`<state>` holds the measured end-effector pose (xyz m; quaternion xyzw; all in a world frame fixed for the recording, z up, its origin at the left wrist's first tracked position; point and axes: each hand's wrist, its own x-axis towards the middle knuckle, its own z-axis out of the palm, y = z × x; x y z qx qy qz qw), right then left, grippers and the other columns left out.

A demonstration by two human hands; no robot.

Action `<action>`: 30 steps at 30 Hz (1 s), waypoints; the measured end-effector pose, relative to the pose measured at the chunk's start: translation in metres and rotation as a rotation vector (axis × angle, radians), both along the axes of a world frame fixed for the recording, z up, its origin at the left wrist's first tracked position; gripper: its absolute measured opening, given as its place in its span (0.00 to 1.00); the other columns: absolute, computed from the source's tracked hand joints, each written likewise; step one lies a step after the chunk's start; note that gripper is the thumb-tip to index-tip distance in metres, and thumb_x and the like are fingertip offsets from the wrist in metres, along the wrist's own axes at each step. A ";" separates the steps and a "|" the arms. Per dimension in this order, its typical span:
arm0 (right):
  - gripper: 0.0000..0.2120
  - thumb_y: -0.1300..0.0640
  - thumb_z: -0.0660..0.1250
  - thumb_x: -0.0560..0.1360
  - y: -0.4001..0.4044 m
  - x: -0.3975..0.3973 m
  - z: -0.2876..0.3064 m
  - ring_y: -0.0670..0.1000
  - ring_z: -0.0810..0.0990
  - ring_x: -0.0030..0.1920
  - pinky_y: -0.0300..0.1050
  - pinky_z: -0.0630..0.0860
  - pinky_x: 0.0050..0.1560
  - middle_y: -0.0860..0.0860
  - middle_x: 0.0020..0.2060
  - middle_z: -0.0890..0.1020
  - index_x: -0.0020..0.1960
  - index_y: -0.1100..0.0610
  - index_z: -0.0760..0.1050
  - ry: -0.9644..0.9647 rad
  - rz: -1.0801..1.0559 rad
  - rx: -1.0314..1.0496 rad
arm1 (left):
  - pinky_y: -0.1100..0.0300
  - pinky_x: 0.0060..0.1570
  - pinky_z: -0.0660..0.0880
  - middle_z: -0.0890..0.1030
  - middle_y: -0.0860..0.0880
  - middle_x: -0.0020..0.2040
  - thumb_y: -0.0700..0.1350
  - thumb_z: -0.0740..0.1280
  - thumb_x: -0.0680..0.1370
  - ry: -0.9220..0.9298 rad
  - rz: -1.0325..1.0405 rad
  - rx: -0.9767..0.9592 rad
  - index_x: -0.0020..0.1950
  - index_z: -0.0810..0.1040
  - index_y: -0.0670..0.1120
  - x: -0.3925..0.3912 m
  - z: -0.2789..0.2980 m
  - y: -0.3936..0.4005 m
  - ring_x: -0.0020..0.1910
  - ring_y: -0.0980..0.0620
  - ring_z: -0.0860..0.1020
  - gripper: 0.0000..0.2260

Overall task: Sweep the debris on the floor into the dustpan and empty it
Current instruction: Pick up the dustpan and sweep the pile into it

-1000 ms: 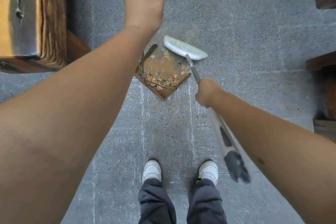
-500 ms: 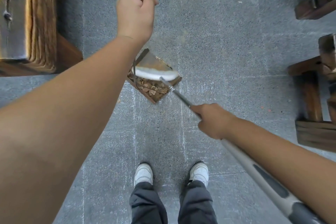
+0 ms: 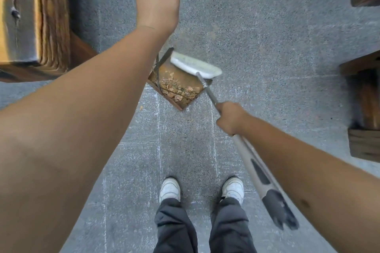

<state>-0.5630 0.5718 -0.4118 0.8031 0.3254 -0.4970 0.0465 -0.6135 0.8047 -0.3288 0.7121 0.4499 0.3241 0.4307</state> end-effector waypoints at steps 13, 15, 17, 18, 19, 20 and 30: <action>0.25 0.65 0.60 0.74 -0.066 -0.002 0.052 0.51 0.76 0.34 0.43 0.72 0.29 0.51 0.37 0.74 0.70 0.51 0.67 0.043 0.203 0.062 | 0.61 0.35 0.65 0.69 0.57 0.25 0.50 0.59 0.77 -0.007 0.030 -0.006 0.28 0.72 0.55 -0.006 -0.001 0.005 0.29 0.56 0.69 0.16; 0.26 0.64 0.60 0.74 -0.071 0.006 0.061 0.51 0.76 0.33 0.43 0.73 0.30 0.52 0.37 0.76 0.71 0.50 0.67 0.022 0.176 0.081 | 0.61 0.34 0.65 0.69 0.56 0.25 0.50 0.59 0.76 -0.014 0.046 -0.011 0.28 0.72 0.54 -0.015 0.000 0.008 0.29 0.55 0.68 0.16; 0.25 0.63 0.62 0.74 -0.070 0.014 0.069 0.52 0.77 0.34 0.43 0.73 0.31 0.54 0.39 0.79 0.69 0.51 0.70 -0.014 0.147 0.101 | 0.61 0.35 0.65 0.70 0.55 0.25 0.51 0.60 0.75 -0.015 0.067 -0.021 0.28 0.72 0.55 -0.025 0.000 0.011 0.29 0.55 0.69 0.15; 0.24 0.63 0.63 0.74 -0.068 0.018 0.072 0.51 0.77 0.34 0.42 0.72 0.31 0.54 0.39 0.79 0.69 0.53 0.71 -0.028 0.130 0.112 | 0.61 0.35 0.65 0.71 0.55 0.25 0.52 0.60 0.75 -0.024 0.072 -0.033 0.28 0.73 0.55 -0.031 0.000 0.010 0.29 0.56 0.69 0.15; 0.23 0.64 0.63 0.74 -0.063 0.022 0.074 0.51 0.77 0.32 0.41 0.71 0.29 0.54 0.37 0.79 0.69 0.54 0.71 -0.037 0.096 0.123 | 0.62 0.34 0.64 0.71 0.54 0.25 0.51 0.60 0.75 -0.039 0.072 -0.047 0.29 0.74 0.54 -0.036 -0.001 0.009 0.28 0.56 0.69 0.15; 0.23 0.64 0.63 0.74 -0.057 0.026 0.074 0.50 0.76 0.29 0.39 0.70 0.26 0.53 0.36 0.78 0.69 0.54 0.71 -0.042 0.045 0.131 | 0.62 0.32 0.63 0.71 0.54 0.25 0.51 0.60 0.75 -0.051 0.070 -0.056 0.29 0.74 0.54 -0.040 -0.001 0.007 0.27 0.57 0.69 0.14; 0.13 0.65 0.63 0.73 0.014 0.008 0.009 0.51 0.76 0.31 0.39 0.69 0.24 0.55 0.36 0.76 0.57 0.64 0.75 -0.153 -0.008 -0.001 | 0.61 0.35 0.63 0.69 0.56 0.25 0.50 0.60 0.76 -0.075 0.052 -0.086 0.27 0.72 0.54 -0.045 0.004 -0.006 0.29 0.55 0.68 0.16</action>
